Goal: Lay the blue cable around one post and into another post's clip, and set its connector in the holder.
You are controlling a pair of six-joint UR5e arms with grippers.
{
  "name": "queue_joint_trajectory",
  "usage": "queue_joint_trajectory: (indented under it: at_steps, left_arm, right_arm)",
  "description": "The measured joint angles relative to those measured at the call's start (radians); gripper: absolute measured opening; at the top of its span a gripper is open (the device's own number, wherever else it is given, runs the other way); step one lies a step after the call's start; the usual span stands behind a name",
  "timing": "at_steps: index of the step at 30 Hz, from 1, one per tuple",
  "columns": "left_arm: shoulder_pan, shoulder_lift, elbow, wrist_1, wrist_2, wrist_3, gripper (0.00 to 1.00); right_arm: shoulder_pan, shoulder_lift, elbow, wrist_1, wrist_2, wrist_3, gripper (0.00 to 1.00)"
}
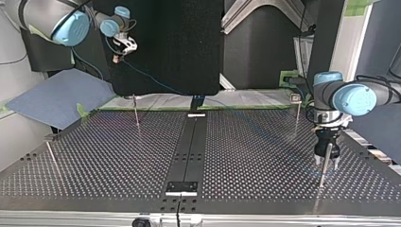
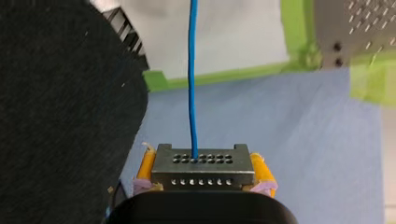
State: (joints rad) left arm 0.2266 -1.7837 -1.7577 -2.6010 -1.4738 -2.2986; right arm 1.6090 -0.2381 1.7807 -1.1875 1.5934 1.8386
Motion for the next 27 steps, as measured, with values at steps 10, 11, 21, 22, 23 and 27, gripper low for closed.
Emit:
queue_joint_trajectory:
  at_steps: [10,11,21,22,23,27]
  left_arm:
    - [-0.004,-0.003,-0.011,0.001,0.014,-0.036,0.94]
    - [-0.001,-0.003,-0.018,0.008,0.022,-0.046,0.94]
    - [0.01,-0.004,-0.089,0.078,0.075,-0.12,0.91]
    - [0.012,-0.004,-0.096,0.085,0.073,-0.127,0.91]
    - [0.013,-0.004,-0.106,0.094,0.071,-0.136,0.91]
    - [0.016,-0.004,-0.141,0.13,0.065,-0.172,0.91]
  right_arm:
    - [0.013,-0.074,0.0,0.036,-0.007,-0.026,0.0]
    - [0.014,-0.079,0.0,0.037,-0.007,-0.027,0.0]
    - [0.021,-0.086,-0.001,0.037,-0.008,-0.025,0.0]
    - [0.021,-0.086,-0.001,0.037,-0.008,-0.025,0.0]
    - [0.023,-0.087,-0.002,0.037,-0.008,-0.025,0.0]
    - [0.026,-0.086,-0.004,0.037,-0.009,-0.025,0.0]
